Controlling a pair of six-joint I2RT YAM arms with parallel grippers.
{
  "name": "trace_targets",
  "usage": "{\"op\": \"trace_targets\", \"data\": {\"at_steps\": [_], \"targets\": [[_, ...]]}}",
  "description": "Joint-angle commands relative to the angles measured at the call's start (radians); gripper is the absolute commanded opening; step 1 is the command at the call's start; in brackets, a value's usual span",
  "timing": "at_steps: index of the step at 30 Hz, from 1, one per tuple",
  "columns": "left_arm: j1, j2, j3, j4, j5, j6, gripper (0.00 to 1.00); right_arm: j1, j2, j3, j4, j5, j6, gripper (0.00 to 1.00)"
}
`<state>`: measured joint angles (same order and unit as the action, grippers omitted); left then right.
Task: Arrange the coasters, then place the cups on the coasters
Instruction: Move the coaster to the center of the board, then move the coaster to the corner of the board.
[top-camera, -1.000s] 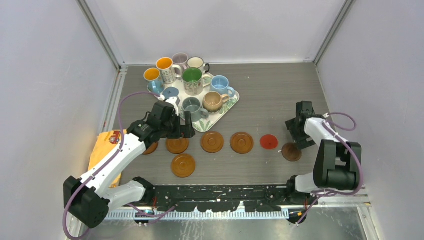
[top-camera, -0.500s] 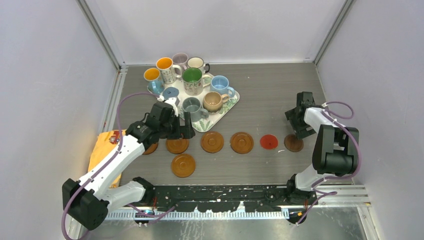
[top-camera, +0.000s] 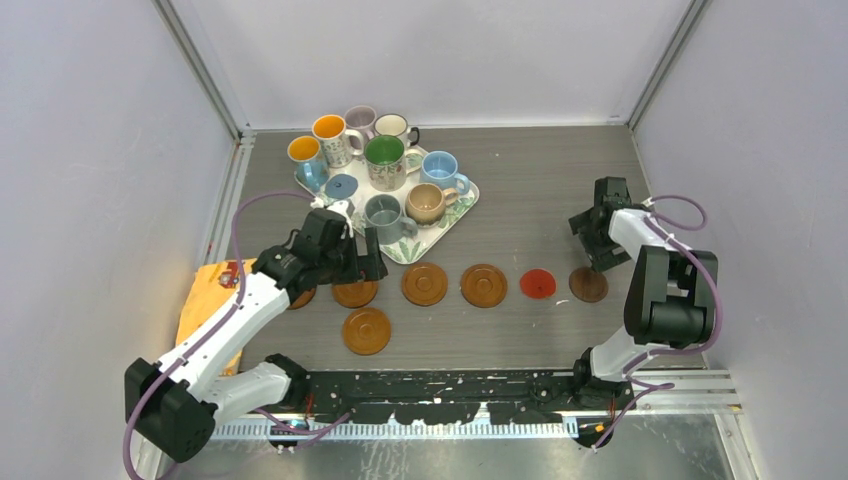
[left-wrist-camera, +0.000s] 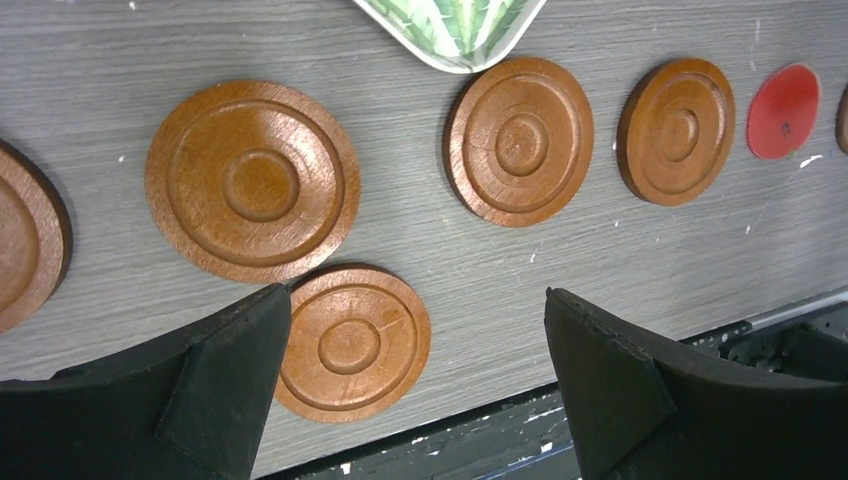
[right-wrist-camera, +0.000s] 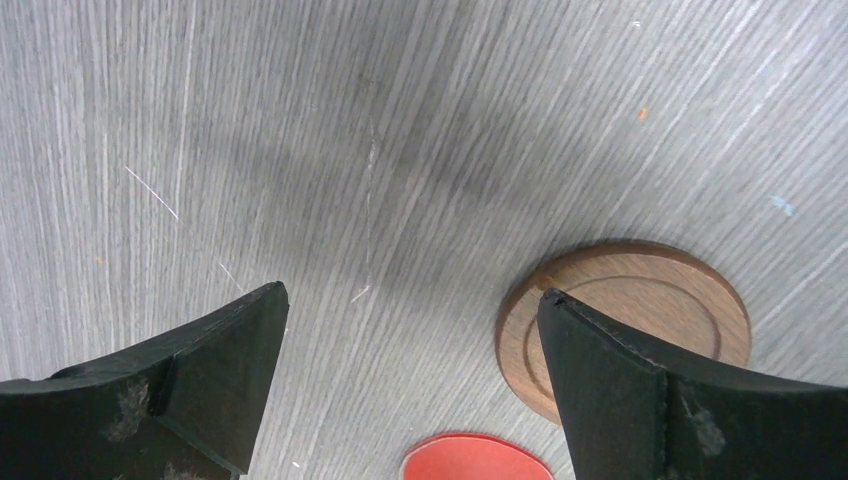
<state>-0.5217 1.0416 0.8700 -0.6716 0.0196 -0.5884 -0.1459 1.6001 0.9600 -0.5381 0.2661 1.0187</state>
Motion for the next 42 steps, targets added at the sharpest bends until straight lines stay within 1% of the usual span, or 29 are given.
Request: {"op": "trace_targets", "data": {"at_steps": [1, 6, 8, 10, 13, 16, 20, 23, 28, 32, 35, 37, 39, 42], "targets": [[-0.001, -0.023, -0.021, -0.042, -0.044, -0.045, 1.00, 0.001, -0.071, 0.046, -0.072, 0.011, -0.032, 1.00], [-0.003, -0.020, -0.051, -0.080, -0.040, -0.088, 1.00, 0.057, -0.144, 0.052, -0.109, 0.024, -0.053, 1.00], [-0.023, -0.016, -0.070, -0.084, -0.042, -0.114, 1.00, 0.087, -0.173, 0.053, -0.117, 0.041, -0.055, 1.00], [-0.080, -0.004, -0.087, -0.078, -0.067, -0.152, 1.00, 0.130, -0.197, 0.056, -0.122, 0.056, -0.056, 1.00], [-0.197, 0.053, -0.103, -0.062, -0.130, -0.229, 1.00, 0.224, -0.218, 0.072, -0.138, 0.083, -0.054, 1.00], [-0.295, 0.104, -0.133, 0.013, -0.172, -0.317, 1.00, 0.288, -0.234, 0.083, -0.142, 0.086, -0.045, 1.00], [-0.392, 0.207, -0.120, 0.072, -0.241, -0.386, 1.00, 0.353, -0.246, 0.100, -0.162, 0.091, -0.041, 1.00], [-0.444, 0.287, -0.103, 0.118, -0.254, -0.421, 1.00, 0.383, -0.258, 0.112, -0.182, 0.097, -0.050, 1.00], [-0.528, 0.442, -0.037, 0.221, -0.184, -0.424, 1.00, 0.390, -0.296, 0.143, -0.239, 0.108, -0.079, 1.00], [-0.613, 0.557, 0.075, 0.312, -0.114, -0.377, 1.00, 0.390, -0.338, 0.169, -0.281, 0.130, -0.109, 1.00], [-0.676, 0.611, 0.177, 0.360, -0.044, -0.346, 1.00, 0.390, -0.357, 0.179, -0.307, 0.134, -0.119, 1.00], [-0.700, 0.610, 0.213, 0.362, -0.027, -0.328, 1.00, 0.391, -0.359, 0.184, -0.317, 0.131, -0.127, 1.00], [-0.705, 0.574, 0.204, 0.355, -0.030, -0.324, 1.00, 0.395, -0.355, 0.187, -0.327, 0.120, -0.133, 1.00], [-0.690, 0.447, 0.143, 0.335, -0.080, -0.327, 1.00, 0.444, -0.352, 0.185, -0.343, 0.134, -0.120, 1.00]]}}
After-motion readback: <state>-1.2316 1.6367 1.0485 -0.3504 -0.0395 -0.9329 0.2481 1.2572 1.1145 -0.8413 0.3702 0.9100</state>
